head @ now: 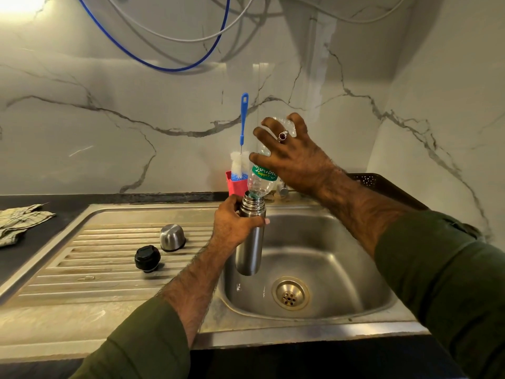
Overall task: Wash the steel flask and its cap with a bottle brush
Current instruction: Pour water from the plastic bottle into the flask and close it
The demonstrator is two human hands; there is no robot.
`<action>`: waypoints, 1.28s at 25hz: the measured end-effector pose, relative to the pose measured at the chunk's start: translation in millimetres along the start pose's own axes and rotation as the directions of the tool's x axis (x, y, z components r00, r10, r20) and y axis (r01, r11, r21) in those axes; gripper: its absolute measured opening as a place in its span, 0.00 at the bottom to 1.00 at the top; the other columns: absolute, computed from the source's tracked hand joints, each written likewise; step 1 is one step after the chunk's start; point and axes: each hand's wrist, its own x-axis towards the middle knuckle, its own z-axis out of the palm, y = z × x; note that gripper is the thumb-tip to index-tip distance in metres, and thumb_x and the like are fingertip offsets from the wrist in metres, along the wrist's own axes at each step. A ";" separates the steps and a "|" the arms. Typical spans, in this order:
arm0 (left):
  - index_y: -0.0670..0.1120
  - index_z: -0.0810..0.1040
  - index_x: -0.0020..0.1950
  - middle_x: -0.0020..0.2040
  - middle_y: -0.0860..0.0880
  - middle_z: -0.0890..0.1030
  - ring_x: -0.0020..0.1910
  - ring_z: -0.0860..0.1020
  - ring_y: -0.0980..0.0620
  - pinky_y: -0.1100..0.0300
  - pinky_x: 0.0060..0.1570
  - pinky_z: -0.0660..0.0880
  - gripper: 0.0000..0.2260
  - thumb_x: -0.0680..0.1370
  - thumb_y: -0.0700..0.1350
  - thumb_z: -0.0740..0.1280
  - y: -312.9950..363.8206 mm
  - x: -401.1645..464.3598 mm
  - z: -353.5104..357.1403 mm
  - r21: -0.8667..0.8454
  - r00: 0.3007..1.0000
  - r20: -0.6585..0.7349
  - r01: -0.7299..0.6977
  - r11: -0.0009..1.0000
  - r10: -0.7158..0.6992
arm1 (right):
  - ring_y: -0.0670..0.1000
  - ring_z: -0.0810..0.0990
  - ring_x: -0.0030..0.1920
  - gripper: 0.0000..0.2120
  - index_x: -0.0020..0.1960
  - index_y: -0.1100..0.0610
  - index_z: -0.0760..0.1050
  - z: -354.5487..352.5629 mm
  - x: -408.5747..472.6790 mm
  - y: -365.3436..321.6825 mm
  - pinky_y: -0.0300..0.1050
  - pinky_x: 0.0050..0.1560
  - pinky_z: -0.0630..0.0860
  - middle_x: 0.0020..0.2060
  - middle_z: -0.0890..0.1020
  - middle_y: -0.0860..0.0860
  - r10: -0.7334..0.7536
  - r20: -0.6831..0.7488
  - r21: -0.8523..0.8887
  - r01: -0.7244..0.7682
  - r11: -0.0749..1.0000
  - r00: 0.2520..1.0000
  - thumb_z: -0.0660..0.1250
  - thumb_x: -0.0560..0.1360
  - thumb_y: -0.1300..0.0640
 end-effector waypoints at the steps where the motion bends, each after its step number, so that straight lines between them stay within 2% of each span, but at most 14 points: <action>1: 0.52 0.77 0.60 0.54 0.54 0.84 0.53 0.84 0.52 0.48 0.59 0.83 0.31 0.63 0.49 0.88 0.4 0.3 -0.5 0.002 1.000 0.005 -0.005 1.000 0.005 | 0.67 0.60 0.78 0.46 0.74 0.48 0.67 0.2 -0.4 -0.2 0.76 0.72 0.58 0.76 0.63 0.62 0.004 0.007 0.002 -0.004 1.000 1.000 0.85 0.62 0.47; 11: 0.52 0.76 0.61 0.53 0.55 0.84 0.52 0.83 0.56 0.55 0.56 0.83 0.31 0.64 0.48 0.87 5.4 -3.4 -3.6 -0.029 1.000 -0.010 -0.006 1.000 0.006 | 0.67 0.60 0.78 0.44 0.74 0.47 0.68 -4.3 -0.5 -1.5 0.75 0.73 0.56 0.76 0.64 0.61 0.069 0.064 0.061 -0.073 0.996 0.996 0.85 0.63 0.50; 13: 0.49 0.78 0.61 0.53 0.54 0.84 0.51 0.83 0.56 0.56 0.54 0.82 0.30 0.64 0.47 0.87 10.3 -3.2 -10.2 -0.053 1.000 -0.020 -0.009 0.999 0.008 | 0.65 0.61 0.77 0.41 0.75 0.44 0.68 -7.2 0.5 3.1 0.74 0.72 0.58 0.75 0.66 0.59 0.159 0.133 0.121 -0.176 0.977 0.978 0.81 0.66 0.51; 14: 0.48 0.79 0.62 0.53 0.53 0.85 0.52 0.84 0.55 0.56 0.54 0.82 0.31 0.63 0.46 0.87 15.4 -1.8 -15.5 -0.074 1.000 -0.025 -0.006 0.997 0.004 | 0.64 0.64 0.75 0.40 0.75 0.43 0.67 -6.7 0.6 7.0 0.72 0.71 0.61 0.73 0.68 0.58 0.251 0.200 0.201 -0.291 0.935 0.947 0.80 0.67 0.51; 15: 0.47 0.79 0.62 0.53 0.52 0.85 0.52 0.84 0.54 0.57 0.53 0.82 0.31 0.62 0.46 0.88 21.7 0.6 -22.4 -0.097 0.999 -0.033 -0.003 0.995 0.000 | 0.62 0.69 0.72 0.39 0.75 0.43 0.66 -3.9 1.0 10.6 0.69 0.69 0.64 0.70 0.71 0.56 0.361 0.286 0.322 -0.444 0.836 0.888 0.79 0.68 0.51; 17: 0.47 0.81 0.61 0.53 0.51 0.87 0.52 0.85 0.53 0.57 0.52 0.83 0.32 0.60 0.47 0.88 36.3 5.4 -43.5 -0.138 0.997 -0.076 -0.006 0.990 -0.005 | 0.58 0.76 0.63 0.38 0.73 0.43 0.68 -0.8 4.9 8.0 0.62 0.65 0.71 0.63 0.77 0.53 0.494 0.481 0.562 -0.687 0.460 0.724 0.79 0.66 0.53; 18: 0.47 0.81 0.59 0.52 0.51 0.87 0.52 0.86 0.53 0.56 0.52 0.83 0.32 0.59 0.47 0.88 44.4 7.4 -56.4 -0.142 0.994 -0.108 -0.016 0.990 0.001 | 0.57 0.78 0.60 0.39 0.71 0.45 0.70 -0.8 7.5 0.6 0.59 0.63 0.74 0.61 0.79 0.52 0.493 0.558 0.632 -0.727 0.269 0.668 0.80 0.64 0.56; 19: 0.48 0.82 0.58 0.51 0.51 0.87 0.51 0.86 0.54 0.56 0.51 0.83 0.30 0.59 0.47 0.88 52.2 9.4 -70.6 -0.134 0.989 -0.148 -0.033 0.990 0.012 | 0.56 0.79 0.58 0.38 0.70 0.47 0.71 -1.5 11.0 -9.6 0.55 0.59 0.76 0.60 0.80 0.51 0.473 0.610 0.680 -0.727 0.099 0.636 0.81 0.63 0.59; 21: 0.48 0.83 0.55 0.48 0.51 0.87 0.47 0.85 0.57 0.59 0.47 0.83 0.26 0.61 0.45 0.88 66.2 9.5 -104.6 -0.123 0.972 -0.230 -0.078 0.989 0.048 | 0.54 0.79 0.57 0.36 0.68 0.52 0.72 -9.2 25.7 -35.0 0.47 0.52 0.76 0.58 0.79 0.50 0.396 0.669 0.731 -0.653 -0.198 0.629 0.81 0.64 0.64; 23: 0.48 0.83 0.55 0.49 0.52 0.87 0.48 0.85 0.57 0.59 0.49 0.82 0.26 0.61 0.46 0.87 76.0 5.7 -143.6 -0.106 0.956 -0.286 -0.095 0.990 0.061 | 0.53 0.80 0.57 0.34 0.67 0.53 0.72 -20.4 46.0 -60.9 0.46 0.49 0.74 0.57 0.80 0.49 0.316 0.693 0.715 -0.562 -0.416 0.648 0.80 0.65 0.67; 25: 0.48 0.83 0.57 0.51 0.52 0.87 0.51 0.85 0.53 0.53 0.54 0.83 0.28 0.60 0.48 0.88 77.3 -1.7 -183.3 -0.063 0.940 -0.335 -0.085 0.994 0.059 | 0.52 0.81 0.56 0.34 0.65 0.53 0.72 -31.5 70.2 -88.5 0.46 0.47 0.75 0.57 0.82 0.50 0.233 0.705 0.662 -0.505 -0.554 0.670 0.80 0.64 0.67; 26: 0.49 0.83 0.57 0.51 0.52 0.88 0.51 0.86 0.52 0.52 0.55 0.83 0.28 0.60 0.49 0.88 74.6 -6.9 -203.7 -0.035 0.928 -0.367 -0.073 0.997 0.055 | 0.53 0.81 0.56 0.34 0.65 0.52 0.72 -37.7 82.8 -104.9 0.48 0.49 0.77 0.56 0.83 0.51 0.181 0.705 0.633 -0.492 -0.597 0.686 0.80 0.63 0.66; 28: 0.49 0.84 0.55 0.50 0.52 0.88 0.50 0.86 0.51 0.51 0.53 0.84 0.28 0.58 0.51 0.88 64.8 -20.5 -242.3 0.038 0.893 -0.447 -0.028 0.999 0.042 | 0.54 0.81 0.57 0.34 0.65 0.51 0.72 -51.9 106.2 -141.5 0.54 0.56 0.79 0.57 0.83 0.51 0.086 0.679 0.604 -0.489 -0.630 0.729 0.80 0.63 0.65; 32: 0.48 0.83 0.56 0.49 0.52 0.87 0.50 0.86 0.50 0.54 0.49 0.82 0.31 0.57 0.55 0.87 39.1 -53.6 -303.5 0.155 0.846 -0.532 0.056 0.986 0.035 | 0.53 0.80 0.57 0.34 0.68 0.52 0.71 -84.9 134.5 -208.2 0.50 0.52 0.77 0.58 0.82 0.50 -0.030 0.591 0.603 -0.466 -0.647 0.806 0.80 0.66 0.63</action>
